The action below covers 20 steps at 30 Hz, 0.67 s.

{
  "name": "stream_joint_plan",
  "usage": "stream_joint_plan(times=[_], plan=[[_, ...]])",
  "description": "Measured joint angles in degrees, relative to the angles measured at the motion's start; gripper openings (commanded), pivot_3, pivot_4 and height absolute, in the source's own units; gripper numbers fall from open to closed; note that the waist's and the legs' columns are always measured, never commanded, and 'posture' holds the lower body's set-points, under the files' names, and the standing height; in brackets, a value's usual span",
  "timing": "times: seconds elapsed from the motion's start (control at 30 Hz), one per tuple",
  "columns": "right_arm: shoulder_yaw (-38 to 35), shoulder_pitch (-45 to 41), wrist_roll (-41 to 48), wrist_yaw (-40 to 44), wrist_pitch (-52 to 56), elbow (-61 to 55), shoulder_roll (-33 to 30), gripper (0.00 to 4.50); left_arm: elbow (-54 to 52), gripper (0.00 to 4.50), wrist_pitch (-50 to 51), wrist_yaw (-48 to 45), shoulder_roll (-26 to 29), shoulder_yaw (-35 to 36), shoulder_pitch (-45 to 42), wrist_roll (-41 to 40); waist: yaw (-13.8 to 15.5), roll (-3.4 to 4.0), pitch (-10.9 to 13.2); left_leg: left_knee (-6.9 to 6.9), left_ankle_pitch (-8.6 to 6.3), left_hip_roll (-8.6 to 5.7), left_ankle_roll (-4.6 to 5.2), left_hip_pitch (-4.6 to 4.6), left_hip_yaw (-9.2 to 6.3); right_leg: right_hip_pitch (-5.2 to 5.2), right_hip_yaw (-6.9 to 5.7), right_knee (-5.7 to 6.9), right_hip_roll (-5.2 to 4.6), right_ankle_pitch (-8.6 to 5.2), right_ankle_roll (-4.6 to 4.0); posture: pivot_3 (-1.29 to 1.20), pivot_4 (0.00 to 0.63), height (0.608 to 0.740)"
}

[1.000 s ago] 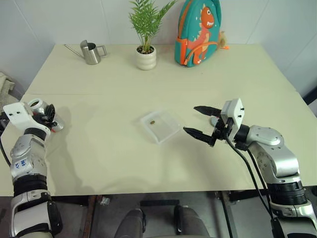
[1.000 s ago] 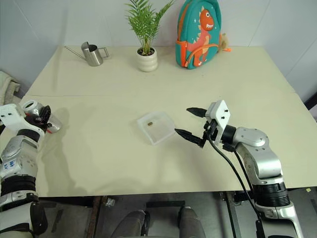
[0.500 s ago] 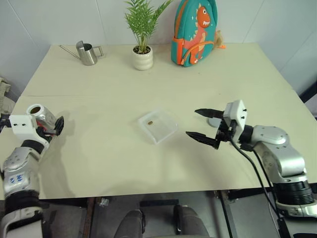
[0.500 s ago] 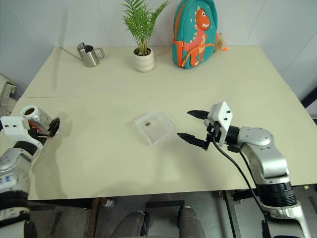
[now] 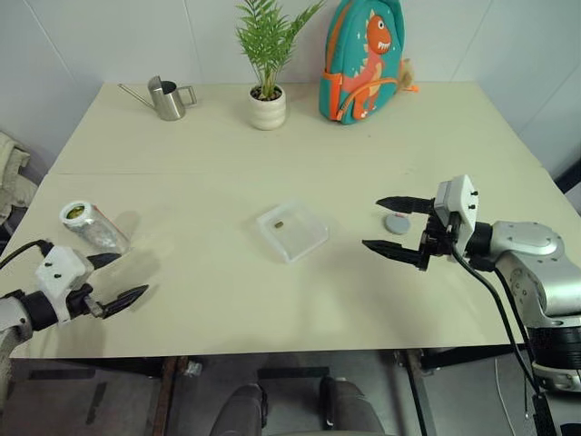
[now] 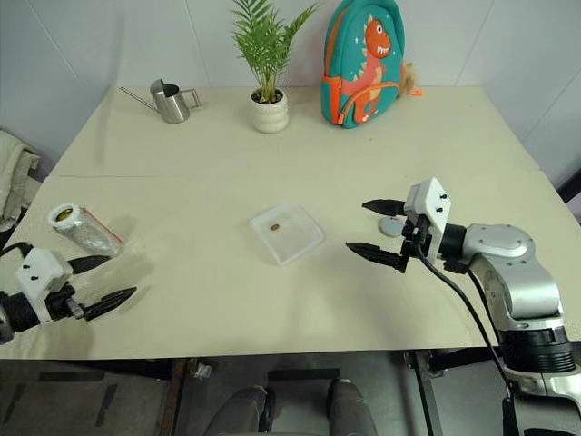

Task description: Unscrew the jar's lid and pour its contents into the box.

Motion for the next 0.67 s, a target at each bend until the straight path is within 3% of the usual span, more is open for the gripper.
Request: stream_joint_plan(times=[0.17, 0.3, 0.67], plan=[[-0.7, 1.9, -1.6, 0.2, -1.5, 1.5, -2.0, 4.5, -10.4, 4.48, 5.7, 0.6, -3.4, -5.4, -6.2, -2.3, -0.3, 0.11, 0.0, -0.05, -0.06, 0.04, 0.0, -0.01, 0.06, 0.04, -0.23, -0.13, 0.02, 0.09, 0.05, 0.0, 0.15, 0.74], [-3.3, 3.2, -1.1, 0.2, -1.5, 1.3, -2.7, 4.5, -12.6, 4.48, 8.4, -0.2, -5.0, -9.5, -11.5, -2.8, -0.6, 0.14, 0.0, -0.05, -0.11, 0.24, -0.08, -0.02, 0.19, -0.01, -0.25, -0.13, 0.23, 0.1, 0.06, 0.0, 0.15, 0.74], [-4.4, 4.5, -1.0, 0.4, -2.0, -0.5, -3.6, 4.5, -12.5, 4.48, 11.1, -3.7, -3.3, -9.3, -15.6, -3.7, -0.3, 0.21, 0.1, 0.0, -0.1, 0.24, -0.07, 0.03, 0.21, 0.03, -0.25, -0.23, 0.22, 0.11, 0.03, 0.0, 0.15, 0.74]])
